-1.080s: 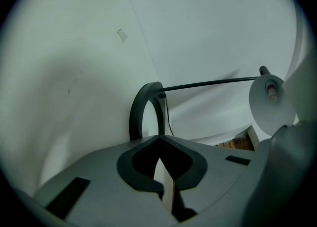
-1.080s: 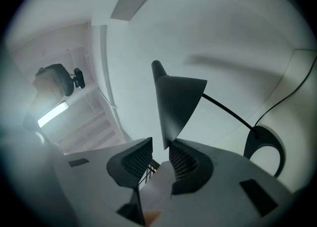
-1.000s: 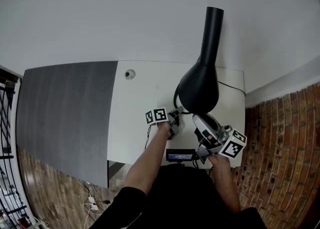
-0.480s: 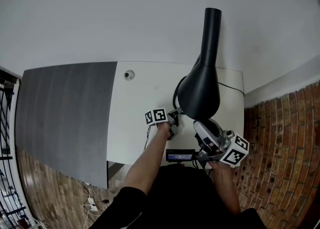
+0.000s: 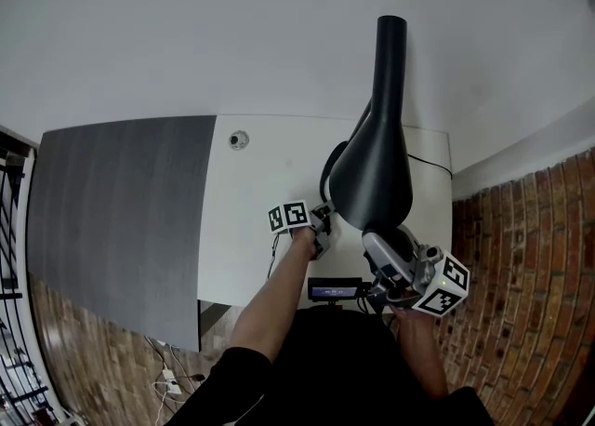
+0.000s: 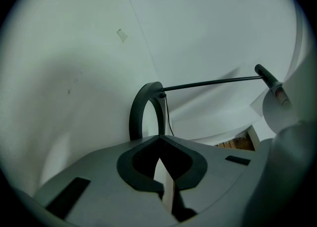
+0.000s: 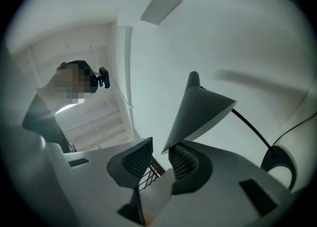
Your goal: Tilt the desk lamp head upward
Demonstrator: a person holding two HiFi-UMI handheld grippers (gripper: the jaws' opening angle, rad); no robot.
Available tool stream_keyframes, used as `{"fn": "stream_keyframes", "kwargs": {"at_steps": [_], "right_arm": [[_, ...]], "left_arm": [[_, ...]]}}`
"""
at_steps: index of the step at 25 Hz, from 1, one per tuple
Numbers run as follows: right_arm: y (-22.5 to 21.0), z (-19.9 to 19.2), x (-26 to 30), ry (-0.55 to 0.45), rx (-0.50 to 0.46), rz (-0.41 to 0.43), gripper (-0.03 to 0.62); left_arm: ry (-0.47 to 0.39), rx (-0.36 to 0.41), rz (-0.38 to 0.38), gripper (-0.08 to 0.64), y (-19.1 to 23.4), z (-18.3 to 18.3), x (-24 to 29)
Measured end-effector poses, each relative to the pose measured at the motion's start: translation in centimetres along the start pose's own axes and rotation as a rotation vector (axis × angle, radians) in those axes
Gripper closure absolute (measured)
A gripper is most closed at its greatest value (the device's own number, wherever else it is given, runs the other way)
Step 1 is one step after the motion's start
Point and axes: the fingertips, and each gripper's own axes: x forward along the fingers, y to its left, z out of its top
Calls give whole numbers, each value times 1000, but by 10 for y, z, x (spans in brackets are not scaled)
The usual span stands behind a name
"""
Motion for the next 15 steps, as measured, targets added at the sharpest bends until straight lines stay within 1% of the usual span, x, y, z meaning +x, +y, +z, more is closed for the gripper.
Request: {"fn": "stream_keyframes", "kwargs": {"at_steps": [9,15], "right_arm": [[13,8,4,-12,-21,27,486],[26,18,9,-21,-58,51,486]], "left_arm": [[0,-1,-1,551,0,0,-1],[0,-3,-1,551,1,0,0]]}}
